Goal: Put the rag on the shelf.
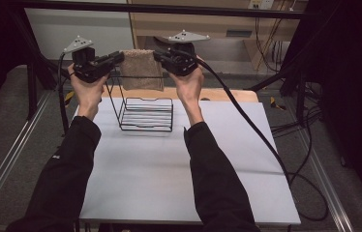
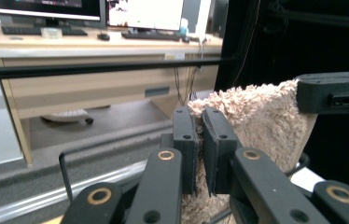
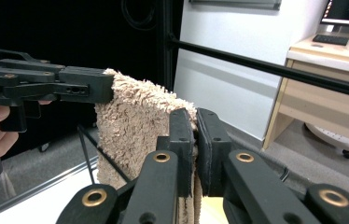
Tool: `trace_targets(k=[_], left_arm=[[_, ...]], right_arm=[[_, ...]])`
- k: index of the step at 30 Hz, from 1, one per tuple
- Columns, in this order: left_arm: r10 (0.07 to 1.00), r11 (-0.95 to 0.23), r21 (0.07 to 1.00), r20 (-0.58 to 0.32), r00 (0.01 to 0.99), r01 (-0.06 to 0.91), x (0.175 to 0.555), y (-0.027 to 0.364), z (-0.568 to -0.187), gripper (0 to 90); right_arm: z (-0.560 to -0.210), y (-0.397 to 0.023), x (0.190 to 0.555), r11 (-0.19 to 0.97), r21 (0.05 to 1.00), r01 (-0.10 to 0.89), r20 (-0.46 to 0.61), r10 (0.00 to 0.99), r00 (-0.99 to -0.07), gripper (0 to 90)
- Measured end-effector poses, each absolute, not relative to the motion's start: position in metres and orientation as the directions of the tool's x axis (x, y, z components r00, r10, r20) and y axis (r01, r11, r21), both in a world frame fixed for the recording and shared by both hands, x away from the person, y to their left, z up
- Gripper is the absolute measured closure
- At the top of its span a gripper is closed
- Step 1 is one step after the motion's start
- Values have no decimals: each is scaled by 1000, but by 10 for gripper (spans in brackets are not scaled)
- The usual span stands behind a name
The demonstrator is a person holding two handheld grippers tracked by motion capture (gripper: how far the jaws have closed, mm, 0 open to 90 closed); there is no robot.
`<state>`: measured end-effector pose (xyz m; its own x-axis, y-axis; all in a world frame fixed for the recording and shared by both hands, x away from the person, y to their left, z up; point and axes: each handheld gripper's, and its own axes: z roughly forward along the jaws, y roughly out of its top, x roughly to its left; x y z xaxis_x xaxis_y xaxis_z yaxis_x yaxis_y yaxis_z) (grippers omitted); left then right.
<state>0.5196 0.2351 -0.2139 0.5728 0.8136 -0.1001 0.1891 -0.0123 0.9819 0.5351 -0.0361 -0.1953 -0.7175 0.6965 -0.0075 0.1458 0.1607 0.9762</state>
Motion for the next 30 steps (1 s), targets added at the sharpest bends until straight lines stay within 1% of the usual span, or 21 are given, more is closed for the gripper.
trace_targets(k=[3,12,18,26,30], left_arm=[[810,-12,981,-103,577,192,516,235,-218,839],[800,-31,983,-85,594,183,504,239,-223,836],[795,-28,982,-92,600,188,501,242,-227,836],[786,-62,983,-59,616,173,491,242,-229,834],[777,-67,982,-61,626,179,486,242,-233,829]], right_arm=[[-202,-37,532,166,975,151,-6,694,-720,856],[-204,-36,522,180,974,135,-25,682,-731,854],[-206,-34,519,192,972,138,-29,678,-735,853],[-209,-37,510,215,969,118,-55,660,-749,851],[-213,-38,505,231,966,118,-63,649,-758,849]])
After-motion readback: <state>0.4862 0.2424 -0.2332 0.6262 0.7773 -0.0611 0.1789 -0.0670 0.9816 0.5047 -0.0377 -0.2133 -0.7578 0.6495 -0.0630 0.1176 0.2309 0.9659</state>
